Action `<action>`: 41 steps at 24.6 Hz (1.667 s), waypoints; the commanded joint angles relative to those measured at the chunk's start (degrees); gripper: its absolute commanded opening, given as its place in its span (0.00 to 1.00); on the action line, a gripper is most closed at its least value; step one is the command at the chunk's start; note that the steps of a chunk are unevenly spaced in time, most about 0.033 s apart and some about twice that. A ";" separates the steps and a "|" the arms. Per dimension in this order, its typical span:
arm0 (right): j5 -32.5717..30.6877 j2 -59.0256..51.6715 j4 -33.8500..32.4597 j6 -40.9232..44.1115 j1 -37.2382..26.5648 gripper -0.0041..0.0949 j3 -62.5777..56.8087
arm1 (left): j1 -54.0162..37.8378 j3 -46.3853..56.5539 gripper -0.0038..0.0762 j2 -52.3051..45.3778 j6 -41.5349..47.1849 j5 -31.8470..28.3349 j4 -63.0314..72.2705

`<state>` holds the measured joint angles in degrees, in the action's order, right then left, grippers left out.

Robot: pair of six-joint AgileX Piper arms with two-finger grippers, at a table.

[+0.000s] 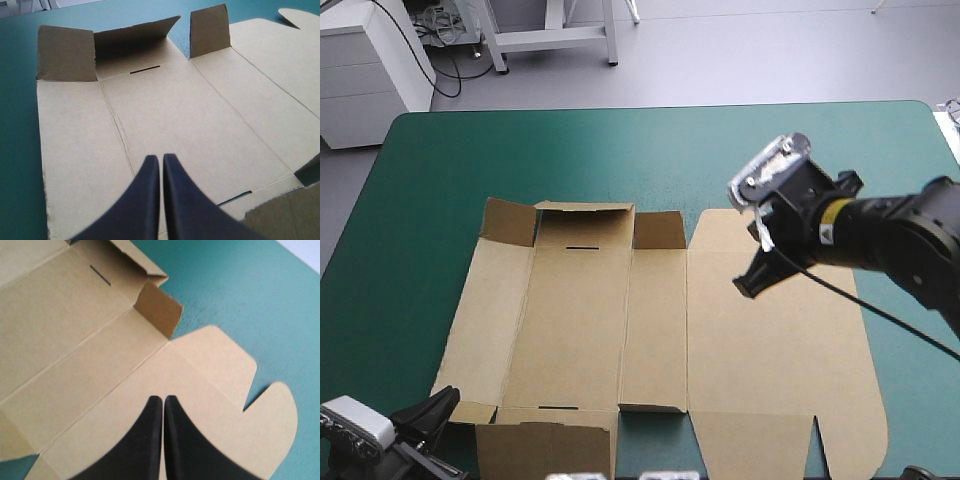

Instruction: Fold the box

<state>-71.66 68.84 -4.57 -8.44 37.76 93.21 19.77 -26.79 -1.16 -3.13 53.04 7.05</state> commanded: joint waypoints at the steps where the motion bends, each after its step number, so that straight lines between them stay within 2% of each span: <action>1: 5.25 -10.49 -0.60 3.23 -0.06 0.03 -12.00 | -0.10 -1.18 0.06 0.10 0.07 -4.23 0.79; 2: 6.51 -12.33 -0.60 3.83 -0.06 0.03 -15.38 | -0.10 -1.18 0.06 0.10 0.07 -4.23 0.79; 6: 18.45 -28.46 -0.37 8.44 -0.06 0.03 -38.34 | -0.10 -1.18 0.06 0.10 0.07 -4.23 0.79; 11: 26.60 -42.21 -0.37 8.93 -0.06 0.03 -54.97 | -0.10 -1.18 0.07 0.10 0.07 -4.23 0.79; 12: 28.93 -45.06 -0.37 9.59 -0.06 0.03 -57.64 | -0.10 -1.18 0.11 0.10 0.07 -4.23 0.79; 13: 30.94 -47.78 -0.37 9.87 -0.06 0.03 -59.89 | -0.10 -1.18 0.19 0.10 0.07 -4.23 0.79; 18: 33.58 -52.34 -0.37 11.04 -0.06 0.03 -64.38 | -0.10 -1.18 0.56 0.10 -0.03 -4.23 0.79; 20: 33.72 -53.63 -0.37 11.04 -0.06 0.03 -65.74 | -0.10 -1.18 0.63 0.10 -0.03 -4.23 0.79; 28: 35.28 -54.83 -0.03 11.04 -0.06 0.03 -69.06 | -0.10 -1.18 0.62 0.10 0.43 -4.15 1.26; 34: 35.16 -54.83 -0.03 11.04 -0.06 0.03 -69.06 | -0.10 -1.18 0.62 0.73 0.43 -6.49 1.00; 41: 35.16 -54.83 -0.03 11.04 -0.06 0.03 -69.06 | -0.10 -4.43 0.62 10.86 0.07 -5.08 1.44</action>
<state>-40.71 13.47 -4.45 2.60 37.76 22.81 19.77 -27.66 4.48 -3.13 51.73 7.43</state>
